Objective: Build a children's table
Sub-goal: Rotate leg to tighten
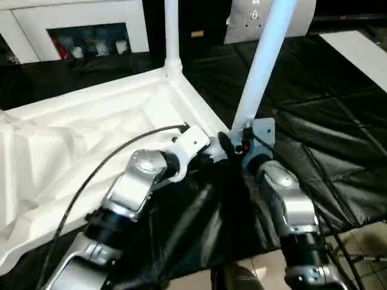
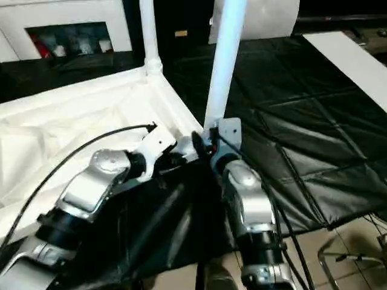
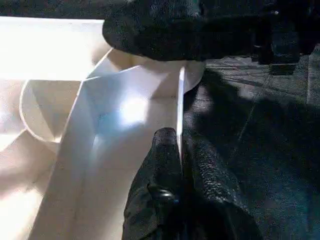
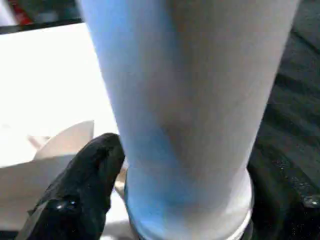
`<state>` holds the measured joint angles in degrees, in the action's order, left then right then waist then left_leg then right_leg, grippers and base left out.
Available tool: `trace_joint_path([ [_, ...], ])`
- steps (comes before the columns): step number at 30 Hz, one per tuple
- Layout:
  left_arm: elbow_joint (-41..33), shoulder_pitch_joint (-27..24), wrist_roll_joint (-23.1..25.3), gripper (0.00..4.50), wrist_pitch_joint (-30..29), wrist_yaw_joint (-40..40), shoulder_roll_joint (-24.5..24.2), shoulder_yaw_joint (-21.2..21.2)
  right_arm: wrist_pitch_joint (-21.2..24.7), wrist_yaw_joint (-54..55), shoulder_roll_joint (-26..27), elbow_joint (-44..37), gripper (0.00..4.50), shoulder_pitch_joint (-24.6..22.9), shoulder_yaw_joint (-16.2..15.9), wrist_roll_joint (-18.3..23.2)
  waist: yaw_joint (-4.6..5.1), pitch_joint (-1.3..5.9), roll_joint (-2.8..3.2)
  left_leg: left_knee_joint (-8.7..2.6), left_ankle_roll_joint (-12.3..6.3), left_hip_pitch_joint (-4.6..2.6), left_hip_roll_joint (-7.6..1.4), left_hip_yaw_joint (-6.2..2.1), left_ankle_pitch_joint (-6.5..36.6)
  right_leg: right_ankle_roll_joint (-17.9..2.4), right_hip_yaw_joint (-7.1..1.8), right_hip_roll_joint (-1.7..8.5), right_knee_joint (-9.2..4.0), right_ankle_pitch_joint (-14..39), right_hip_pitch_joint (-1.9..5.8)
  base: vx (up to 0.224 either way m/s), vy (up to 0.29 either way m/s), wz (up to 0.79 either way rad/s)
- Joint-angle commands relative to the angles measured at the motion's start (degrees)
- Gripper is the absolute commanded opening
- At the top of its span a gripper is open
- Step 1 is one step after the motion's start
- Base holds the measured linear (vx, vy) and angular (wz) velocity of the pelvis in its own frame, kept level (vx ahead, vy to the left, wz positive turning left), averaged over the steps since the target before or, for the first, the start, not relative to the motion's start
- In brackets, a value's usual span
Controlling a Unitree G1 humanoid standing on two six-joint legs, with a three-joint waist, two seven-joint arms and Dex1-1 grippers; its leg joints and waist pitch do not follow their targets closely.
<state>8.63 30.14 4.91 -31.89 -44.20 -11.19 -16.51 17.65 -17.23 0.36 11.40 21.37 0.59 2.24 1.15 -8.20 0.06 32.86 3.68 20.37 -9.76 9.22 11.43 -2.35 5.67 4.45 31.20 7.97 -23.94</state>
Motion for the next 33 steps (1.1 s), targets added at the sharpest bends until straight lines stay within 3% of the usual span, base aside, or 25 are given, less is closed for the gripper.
trace_joint_path([
  [1,-1.0,-0.1,-0.8,0.00,1.3,-0.7,0.5,-1.2,-0.1,-5.6,1.0,-0.3,4.03,-1.1,-5.9,2.0,-0.53,3.80,-0.23,-4.10,-6.37,0.47,-2.69,-0.74,8.4,-9.6,-3.36,4.37,-3.12,19.0,3.56,0.000,0.000,0.00],
  [2,-1.1,-0.4,-0.9,0.00,1.8,-2.1,-0.7,-1.3,-0.8,-7.8,-1.1,-0.9,4.03,-1.4,-6.1,1.8,-0.47,3.81,-0.30,-4.00,-6.67,0.39,-2.73,-0.62,8.3,-10.0,-3.36,4.33,-3.17,19.5,3.38,0.000,0.000,0.00],
  [5,-0.7,-1.3,-2.5,0.00,5.7,-8.3,-5.2,-1.5,-3.6,-18.2,-8.8,-2.9,4.37,-2.3,-6.0,3.1,-0.84,4.08,-0.23,-3.63,-7.88,0.59,-2.48,-0.48,6.2,-10.2,-3.38,4.17,-2.89,17.5,3.80,0.000,0.000,0.00],
  [7,-0.3,-1.6,-3.8,0.00,7.9,-12.2,-7.3,-1.7,-4.3,-24.6,-12.4,-3.8,4.46,-2.5,-5.5,5.3,-0.92,4.73,-0.48,-3.03,-9.95,1.09,-2.22,-0.38,2.6,-11.9,-3.60,4.06,-1.79,10.5,4.15,0.000,0.000,0.00],
  [9,0.1,-1.9,-5.0,0.00,12.0,-16.9,-9.4,-2.2,-4.1,-29.9,-15.4,-4.3,4.46,-2.5,-5.2,7.2,-1.06,4.95,-0.29,-2.69,-12.22,1.20,-2.30,-0.34,-1.0,-13.8,-3.52,3.87,-0.95,4.5,3.98,0.000,0.000,0.00],
  [12,0.5,-2.2,-5.9,0.00,16.0,-23.4,-12.8,-3.8,-4.0,-39.0,-20.4,-4.4,4.46,-2.2,-6.1,9.5,-1.74,4.65,-0.33,-2.56,-13.72,1.09,-2.44,-0.23,-0.8,-14.3,-3.32,3.68,-1.02,5.3,3.74,0.000,0.000,0.00],
  [13,0.5,-2.2,-6.0,0.00,16.2,-23.7,-13.0,-3.9,-4.0,-39.5,-20.6,-4.4,4.46,-2.2,-6.1,9.7,-1.85,4.56,-0.29,-2.60,-13.57,0.97,-2.44,-0.24,0.0,-14.1,-3.26,3.64,-1.24,7.0,3.65,0.000,0.000,0.00],
  [15,1.1,-2.0,-8.3,0.00,17.6,-28.4,-14.3,-3.9,-5.0,-46.3,-24.1,-3.1,4.46,-1.3,-7.7,11.0,-2.48,4.29,-0.27,-2.79,-11.65,0.60,-2.78,-0.21,3.1,-13.1,-3.25,3.71,-1.72,13.7,3.41,0.000,0.000,0.00],
  [17,1.4,-1.7,-9.0,0.00,18.3,-31.4,-15.5,-4.6,-6.5,-49.2,-25.3,-1.9,4.46,-0.6,-8.6,10.8,-3.09,4.15,-0.24,-3.00,-10.14,0.18,-3.06,-0.22,4.8,-12.4,-3.34,3.82,-2.08,16.9,3.05,0.000,0.000,0.00],
  [19,2.0,-1.2,-8.9,0.00,19.4,-33.9,-16.9,-5.5,-7.2,-52.0,-26.0,-0.9,4.46,0.1,-9.4,10.9,-3.26,4.16,-0.21,-3.04,-9.04,-0.15,-3.22,-0.18,5.7,-12.9,-3.57,3.80,-1.88,16.7,2.84,0.000,0.000,0.00],
  [24,4.9,0.3,-8.4,0.00,23.2,-36.6,-18.1,-6.1,-7.7,-58.2,-27.2,1.4,4.01,2.1,-12.0,11.3,-3.26,4.21,-0.29,-3.12,-7.43,0.13,-3.23,-0.28,7.4,-12.6,-3.63,3.98,-1.81,17.7,3.17,0.000,0.000,0.00],
  [33,7.1,1.4,-8.5,0.00,25.2,-38.1,-18.3,-6.3,-9.1,-62.1,-27.8,3.9,3.18,3.4,-13.9,11.0,-3.60,4.57,-0.55,-2.78,-8.40,0.58,-3.15,-0.21,4.1,-13.1,-3.67,4.08,-1.23,14.2,3.46,0.000,0.000,0.00],
])
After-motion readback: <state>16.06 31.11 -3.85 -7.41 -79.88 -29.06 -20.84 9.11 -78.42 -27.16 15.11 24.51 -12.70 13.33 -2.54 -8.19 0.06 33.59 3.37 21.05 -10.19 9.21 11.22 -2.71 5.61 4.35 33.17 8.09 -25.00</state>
